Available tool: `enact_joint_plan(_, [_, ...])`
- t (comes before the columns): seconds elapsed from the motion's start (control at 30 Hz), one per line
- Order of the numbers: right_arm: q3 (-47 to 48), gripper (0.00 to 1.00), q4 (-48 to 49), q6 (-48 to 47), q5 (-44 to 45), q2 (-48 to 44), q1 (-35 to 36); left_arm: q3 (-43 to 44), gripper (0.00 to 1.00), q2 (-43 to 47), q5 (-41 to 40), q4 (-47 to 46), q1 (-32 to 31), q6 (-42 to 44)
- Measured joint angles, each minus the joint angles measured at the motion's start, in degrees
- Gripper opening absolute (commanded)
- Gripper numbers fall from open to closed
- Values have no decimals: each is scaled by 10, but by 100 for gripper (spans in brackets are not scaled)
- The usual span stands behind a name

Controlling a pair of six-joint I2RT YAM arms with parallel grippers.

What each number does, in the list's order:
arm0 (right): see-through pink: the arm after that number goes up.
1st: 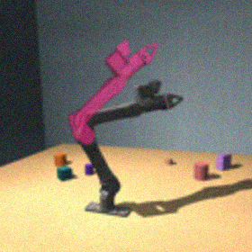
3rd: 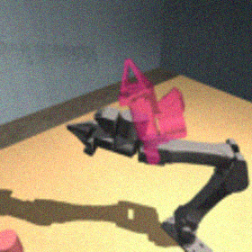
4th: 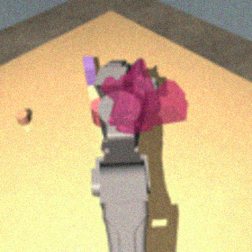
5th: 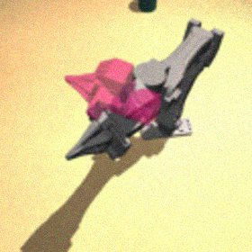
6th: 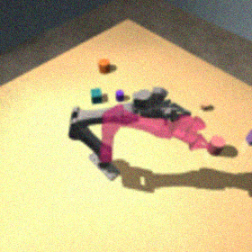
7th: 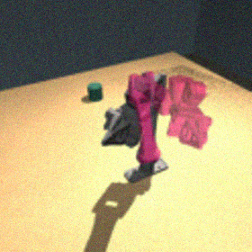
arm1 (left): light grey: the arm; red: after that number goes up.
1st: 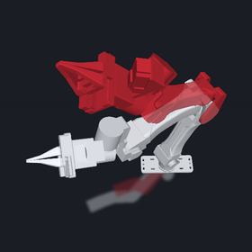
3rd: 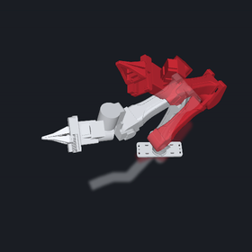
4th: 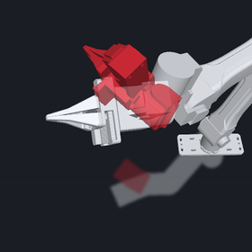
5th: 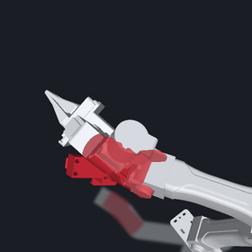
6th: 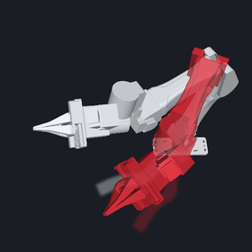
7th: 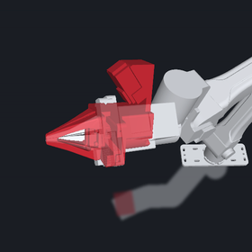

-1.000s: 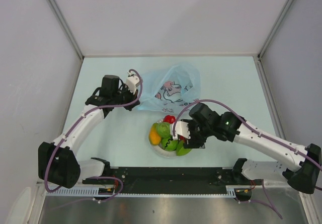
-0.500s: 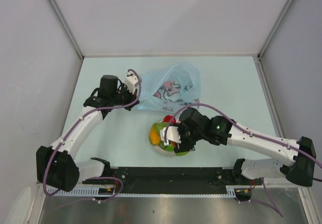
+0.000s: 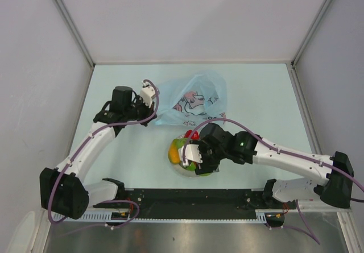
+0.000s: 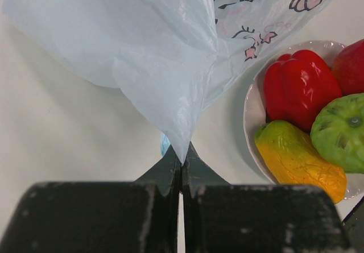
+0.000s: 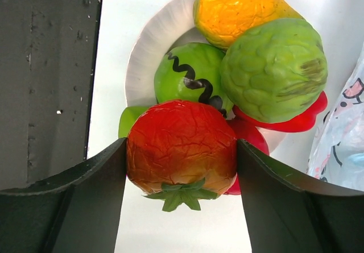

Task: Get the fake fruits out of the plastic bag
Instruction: Place the fake fruit on the plate.

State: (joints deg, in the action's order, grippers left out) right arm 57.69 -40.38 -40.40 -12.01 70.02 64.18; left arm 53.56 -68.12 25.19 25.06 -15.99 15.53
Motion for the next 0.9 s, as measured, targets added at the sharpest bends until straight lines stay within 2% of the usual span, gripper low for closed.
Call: enact_joint_plan(0.9, [-18, 88, 21, 4, 12, 7, 0, -11, 0, 8, 0, -1, 0, 0])
